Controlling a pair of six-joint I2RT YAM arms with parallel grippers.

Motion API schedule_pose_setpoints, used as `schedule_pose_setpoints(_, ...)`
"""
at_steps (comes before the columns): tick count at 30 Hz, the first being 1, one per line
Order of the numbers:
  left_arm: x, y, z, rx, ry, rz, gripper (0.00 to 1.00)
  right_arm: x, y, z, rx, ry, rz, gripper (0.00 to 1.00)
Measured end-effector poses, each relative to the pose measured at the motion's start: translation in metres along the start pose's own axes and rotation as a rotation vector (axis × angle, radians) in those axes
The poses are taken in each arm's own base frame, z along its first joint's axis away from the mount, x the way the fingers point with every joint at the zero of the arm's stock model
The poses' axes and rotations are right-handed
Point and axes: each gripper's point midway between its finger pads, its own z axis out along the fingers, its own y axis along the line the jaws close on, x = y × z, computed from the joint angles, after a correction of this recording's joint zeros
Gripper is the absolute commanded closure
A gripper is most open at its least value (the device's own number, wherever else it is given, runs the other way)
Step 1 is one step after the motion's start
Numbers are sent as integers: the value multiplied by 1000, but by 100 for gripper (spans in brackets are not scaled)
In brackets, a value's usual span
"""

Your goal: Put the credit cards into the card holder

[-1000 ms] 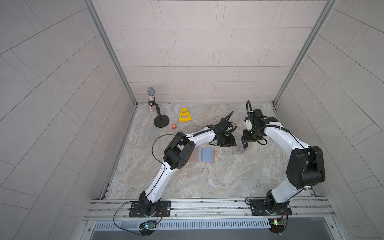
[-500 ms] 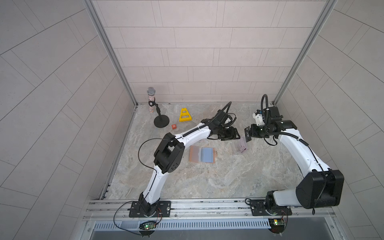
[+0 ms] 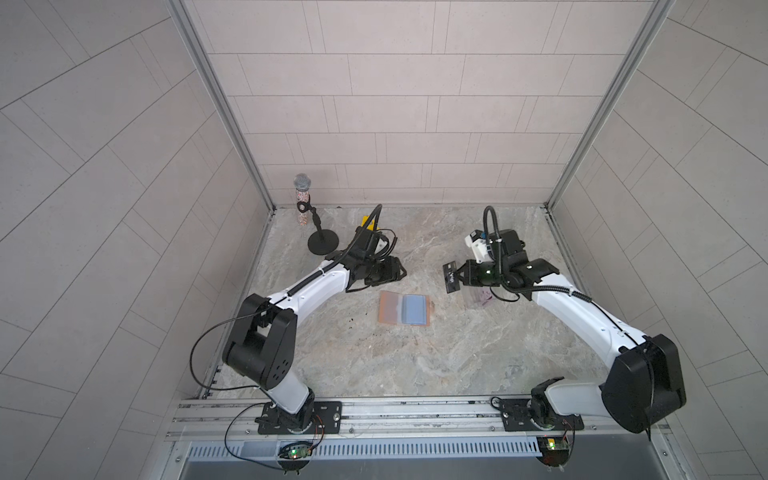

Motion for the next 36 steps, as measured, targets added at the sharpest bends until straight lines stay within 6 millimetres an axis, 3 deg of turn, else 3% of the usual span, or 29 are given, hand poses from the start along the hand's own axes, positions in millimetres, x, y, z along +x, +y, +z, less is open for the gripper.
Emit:
schedule_pose_setpoints(3,14,26,3,-37,28,-33,48,17,23,29,-44,36,9,100)
schedule_pose_setpoints(6,25,45,5,-57,51,-59,48,29,33,54,-61,69,30,100)
schedule_pose_setpoints(13,36,60,10,-84,63,-69,48,41,25,92,-77,97,134,100)
schedule_pose_setpoints(25,46,72,21,-90,70,-80,54,59,15,120,-99,107,252,100)
schedule_pose_setpoints(36,61,84,27,-101,84,-113,74,72,17,130,-102,127,278,100)
